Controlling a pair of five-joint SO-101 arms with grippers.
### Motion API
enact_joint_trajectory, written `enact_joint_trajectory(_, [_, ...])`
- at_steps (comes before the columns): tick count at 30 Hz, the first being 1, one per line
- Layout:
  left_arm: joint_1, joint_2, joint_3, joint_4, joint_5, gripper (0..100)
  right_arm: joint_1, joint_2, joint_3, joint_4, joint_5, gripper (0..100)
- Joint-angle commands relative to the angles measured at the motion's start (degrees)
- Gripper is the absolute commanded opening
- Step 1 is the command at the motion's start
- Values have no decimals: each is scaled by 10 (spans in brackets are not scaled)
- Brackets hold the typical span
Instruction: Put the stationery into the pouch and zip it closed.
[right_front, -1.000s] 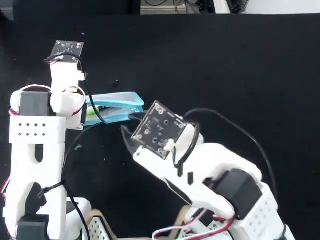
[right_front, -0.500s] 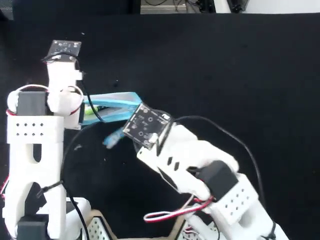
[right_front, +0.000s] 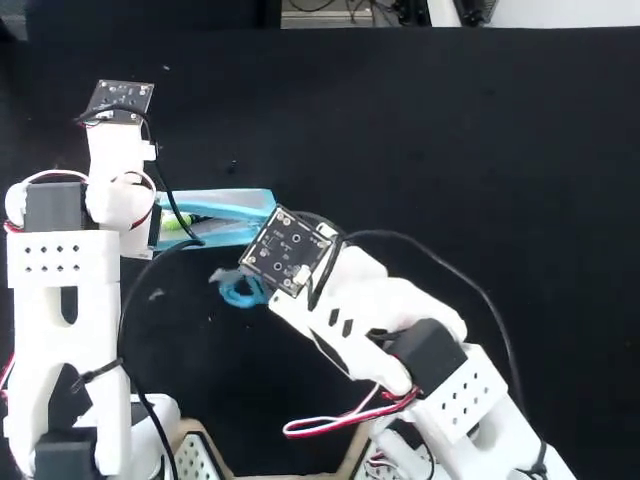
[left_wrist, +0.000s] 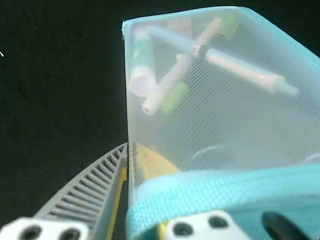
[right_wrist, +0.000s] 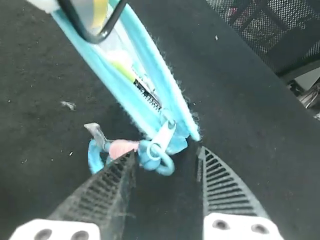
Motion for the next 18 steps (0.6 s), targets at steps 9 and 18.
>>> enact_joint_trajectory(9, [-7, 2, 7, 0, -6, 30, 6, -31, 2, -16, 4, 11])
enact_joint_trajectory(18, [-5, 2, 7, -3, -5, 30, 5, -109, 32, -5, -40, 80])
